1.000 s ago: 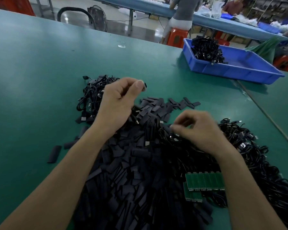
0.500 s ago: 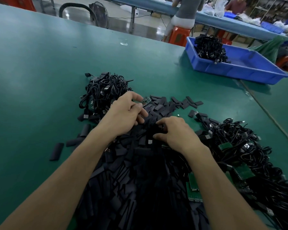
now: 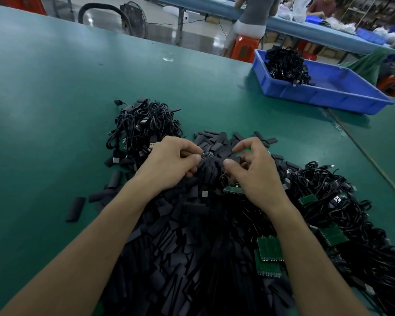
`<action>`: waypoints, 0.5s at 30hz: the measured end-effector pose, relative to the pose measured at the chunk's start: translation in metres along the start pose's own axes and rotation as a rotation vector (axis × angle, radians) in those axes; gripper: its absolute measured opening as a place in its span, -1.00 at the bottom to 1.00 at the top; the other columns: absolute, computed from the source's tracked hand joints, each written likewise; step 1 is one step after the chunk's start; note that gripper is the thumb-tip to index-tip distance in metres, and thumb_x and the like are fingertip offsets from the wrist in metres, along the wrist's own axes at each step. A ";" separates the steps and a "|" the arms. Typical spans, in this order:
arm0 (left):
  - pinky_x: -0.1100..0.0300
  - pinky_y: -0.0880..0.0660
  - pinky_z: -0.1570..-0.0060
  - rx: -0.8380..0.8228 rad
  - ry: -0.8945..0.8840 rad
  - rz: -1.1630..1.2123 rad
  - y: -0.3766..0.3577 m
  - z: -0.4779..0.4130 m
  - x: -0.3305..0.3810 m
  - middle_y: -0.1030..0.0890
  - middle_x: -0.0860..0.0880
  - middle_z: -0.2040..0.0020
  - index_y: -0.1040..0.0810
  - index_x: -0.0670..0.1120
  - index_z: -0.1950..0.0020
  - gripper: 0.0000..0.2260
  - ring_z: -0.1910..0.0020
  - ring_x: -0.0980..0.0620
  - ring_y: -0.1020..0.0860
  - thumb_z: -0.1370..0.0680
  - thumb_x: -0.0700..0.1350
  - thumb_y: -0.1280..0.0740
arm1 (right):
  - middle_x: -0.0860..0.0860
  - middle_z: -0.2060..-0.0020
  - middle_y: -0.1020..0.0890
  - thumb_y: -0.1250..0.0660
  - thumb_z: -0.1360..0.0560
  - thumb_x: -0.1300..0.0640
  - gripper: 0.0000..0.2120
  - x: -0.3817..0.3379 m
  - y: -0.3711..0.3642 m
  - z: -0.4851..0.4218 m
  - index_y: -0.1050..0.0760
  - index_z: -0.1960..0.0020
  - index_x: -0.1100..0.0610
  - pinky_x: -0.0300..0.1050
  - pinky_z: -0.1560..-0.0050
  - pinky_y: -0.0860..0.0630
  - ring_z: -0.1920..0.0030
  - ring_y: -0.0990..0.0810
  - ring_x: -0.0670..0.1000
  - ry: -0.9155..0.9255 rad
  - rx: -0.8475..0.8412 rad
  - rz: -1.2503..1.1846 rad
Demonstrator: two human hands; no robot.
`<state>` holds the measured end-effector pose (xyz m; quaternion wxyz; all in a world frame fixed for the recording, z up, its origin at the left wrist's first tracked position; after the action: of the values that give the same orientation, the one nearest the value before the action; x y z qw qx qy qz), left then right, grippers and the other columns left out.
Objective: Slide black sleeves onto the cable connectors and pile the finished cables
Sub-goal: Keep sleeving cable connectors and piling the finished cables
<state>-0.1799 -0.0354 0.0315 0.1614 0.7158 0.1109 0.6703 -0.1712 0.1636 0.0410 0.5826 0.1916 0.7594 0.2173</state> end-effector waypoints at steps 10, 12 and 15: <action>0.21 -0.63 0.20 -0.024 -0.044 0.038 -0.003 0.001 0.004 -0.70 0.00 0.31 -0.67 0.05 0.08 -0.85 0.29 -0.01 -0.67 -0.57 -0.21 -0.41 | -0.10 0.16 -0.74 -0.55 -0.42 0.25 -0.75 0.003 0.008 0.006 -0.67 -0.01 -0.04 -0.34 0.11 -0.57 0.17 -0.70 -0.13 -0.003 0.051 -0.306; 0.22 -0.62 0.22 -0.024 -0.041 0.056 -0.003 0.001 0.004 -0.70 0.00 0.30 -0.67 0.04 0.09 -0.86 0.29 -0.01 -0.67 -0.56 -0.20 -0.41 | -0.14 0.16 -0.74 -0.54 -0.42 0.24 -0.74 0.002 0.008 0.007 -0.66 -0.01 -0.05 -0.37 0.10 -0.56 0.15 -0.70 -0.16 0.003 0.052 -0.297; 0.19 -0.64 0.20 -0.022 -0.035 0.084 -0.002 0.001 0.005 -0.71 -0.03 0.28 -0.67 0.03 0.09 -0.87 0.25 -0.06 -0.68 -0.56 -0.20 -0.41 | -0.16 0.23 -0.72 -0.51 -0.46 0.16 -0.80 0.002 0.007 0.006 -0.63 -0.01 -0.10 -0.37 0.13 -0.54 0.22 -0.68 -0.16 0.016 0.094 -0.229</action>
<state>-0.1781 -0.0314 0.0350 0.1429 0.7295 0.0704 0.6652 -0.1653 0.1710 0.0422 0.5879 0.1289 0.7903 0.1148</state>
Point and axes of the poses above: each hand's wrist, its own z-axis away from the middle knuckle, its own y-axis out of the back of the hand, x = y × z, the point moved 1 cm from there along -z, towards the middle knuckle
